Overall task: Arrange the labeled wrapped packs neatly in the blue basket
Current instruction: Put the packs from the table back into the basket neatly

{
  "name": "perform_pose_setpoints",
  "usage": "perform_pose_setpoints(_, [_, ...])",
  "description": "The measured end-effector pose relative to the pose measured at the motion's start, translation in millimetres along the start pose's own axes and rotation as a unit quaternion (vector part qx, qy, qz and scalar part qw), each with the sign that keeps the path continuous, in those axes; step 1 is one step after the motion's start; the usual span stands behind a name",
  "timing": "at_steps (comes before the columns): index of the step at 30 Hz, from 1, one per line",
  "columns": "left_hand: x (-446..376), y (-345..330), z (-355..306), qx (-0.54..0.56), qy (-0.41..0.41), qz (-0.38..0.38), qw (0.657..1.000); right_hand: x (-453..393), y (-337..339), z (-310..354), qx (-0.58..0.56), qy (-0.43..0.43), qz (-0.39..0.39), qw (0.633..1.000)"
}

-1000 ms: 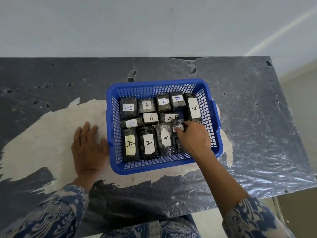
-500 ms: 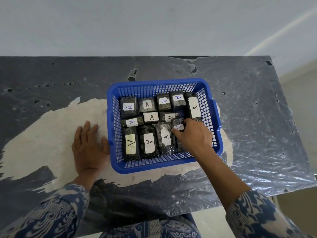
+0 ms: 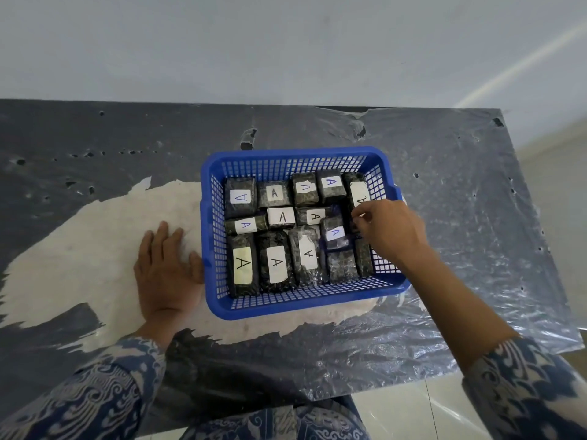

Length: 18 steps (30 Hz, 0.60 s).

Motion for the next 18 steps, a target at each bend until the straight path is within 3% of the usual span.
perform_pose_setpoints(5, [1,1,-2,-0.010,-0.005,-0.002,1.000,14,-19,18,0.018,-0.011,-0.034,0.999])
perform_pose_setpoints(11, [1,3,-4,-0.020,-0.013,-0.002,1.000,11,-43,30,0.023,-0.042,0.013,0.999])
perform_pose_setpoints(15, [1,2,-3,-0.012,-0.004,-0.001,1.000,12,-36,27,-0.083,-0.037,0.018,0.996])
perform_pose_setpoints(18, [0,0,-1,-0.015,-0.004,-0.002,1.000,6,-16,26,-0.154,0.034,0.008,0.988])
Point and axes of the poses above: each hand's wrist, its own x-axis away from the middle knuckle, its own y-axis out of the back of the hand, z = x × y, the point moved 6 cm from there along -x, towards the middle knuckle, and after that the axes turned 10 degrees about y, right-handed, at the moved point
